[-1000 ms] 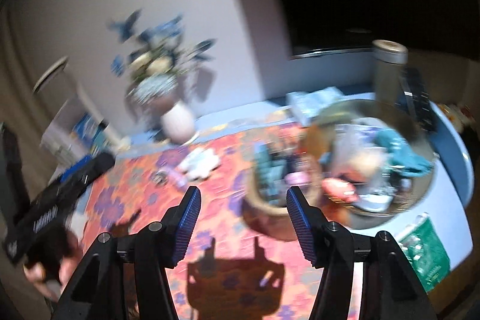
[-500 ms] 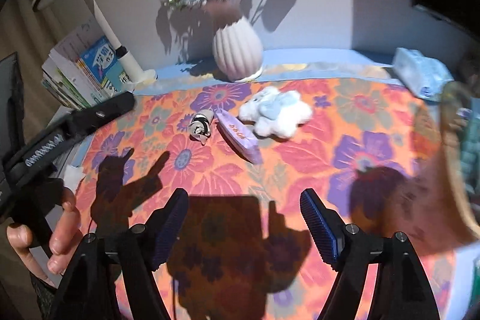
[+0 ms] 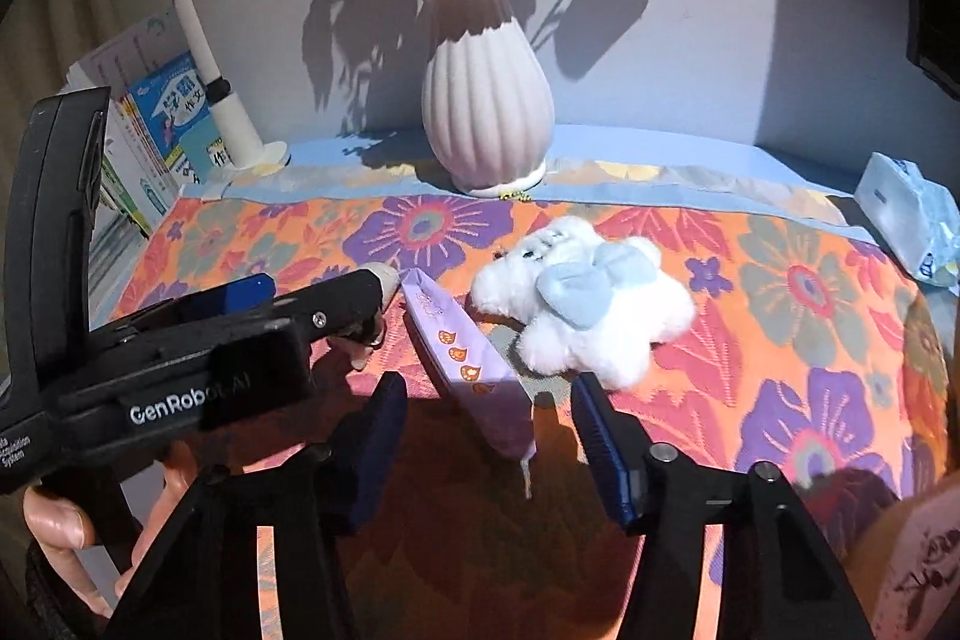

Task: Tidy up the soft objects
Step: 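Grasp the small white-wrapped roll with the left gripper while the right gripper grasps the lavender box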

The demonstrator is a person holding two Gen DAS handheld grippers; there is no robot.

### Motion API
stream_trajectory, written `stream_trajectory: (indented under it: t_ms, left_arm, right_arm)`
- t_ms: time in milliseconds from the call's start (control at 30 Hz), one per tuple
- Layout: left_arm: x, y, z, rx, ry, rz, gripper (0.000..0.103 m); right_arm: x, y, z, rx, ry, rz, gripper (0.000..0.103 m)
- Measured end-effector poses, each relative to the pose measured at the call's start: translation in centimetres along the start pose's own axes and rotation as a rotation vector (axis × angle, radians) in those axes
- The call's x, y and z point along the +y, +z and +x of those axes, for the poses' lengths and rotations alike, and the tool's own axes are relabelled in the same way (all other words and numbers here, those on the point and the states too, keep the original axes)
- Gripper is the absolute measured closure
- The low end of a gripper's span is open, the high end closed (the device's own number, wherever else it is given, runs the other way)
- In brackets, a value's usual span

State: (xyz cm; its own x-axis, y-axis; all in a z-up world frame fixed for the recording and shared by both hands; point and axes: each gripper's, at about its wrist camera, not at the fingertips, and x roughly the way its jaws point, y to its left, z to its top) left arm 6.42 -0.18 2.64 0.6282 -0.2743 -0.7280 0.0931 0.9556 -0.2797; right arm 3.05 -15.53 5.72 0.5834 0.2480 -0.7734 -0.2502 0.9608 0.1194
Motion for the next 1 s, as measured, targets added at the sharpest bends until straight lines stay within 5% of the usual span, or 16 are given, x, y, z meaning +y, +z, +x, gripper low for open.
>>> stream_trajectory:
  t_ms: [167, 267, 333, 467, 600, 700, 833, 1000]
  left_arm:
    - [-0.4, -0.2, 0.2, -0.007, 0.02, 0.014, 0.026]
    - [-0.9, -0.4, 0.9, 0.021, 0.03, 0.045, 0.05]
    - [-1.3, -0.5, 1.3, 0.042, 0.006, 0.072, 0.074]
    - [-2.5, -0.9, 0.7, 0.002, 0.05, 0.14, 0.076]
    - [-2.3, -1.0, -0.5, -0.046, 0.061, 0.128, 0.076]
    - [-1.7, -1.0, -1.1, -0.056, 0.054, 0.092, 0.076]
    - [-1.0, -1.0, -1.3, -0.048, 0.038, 0.057, 0.076]
    - [-0.9, -1.0, -0.5, 0.001, -0.011, 0.052, 0.076]
  right_arm:
    - [-0.1, -0.8, 1.1, 0.036, 0.025, 0.008, 0.083]
    - [-0.5, -1.3, 0.1, 0.033, 0.082, 0.065, 0.086]
    - [-1.4, -2.2, -0.2, 0.071, 0.167, 0.159, 0.086]
    - [-2.6, -4.3, -1.3, 0.126, 0.338, 0.308, 0.086]
    - [-3.1, -6.0, -3.5, 0.116, 0.213, 0.338, 0.086]
    - [-3.5, -6.4, -4.1, 0.114, 0.115, 0.337, 0.073]
    - [-2.9, -5.9, -4.4, 0.088, 0.042, 0.276, 0.031]
    - [-1.5, -4.4, -2.2, 0.098, -0.016, 0.163, 0.022]
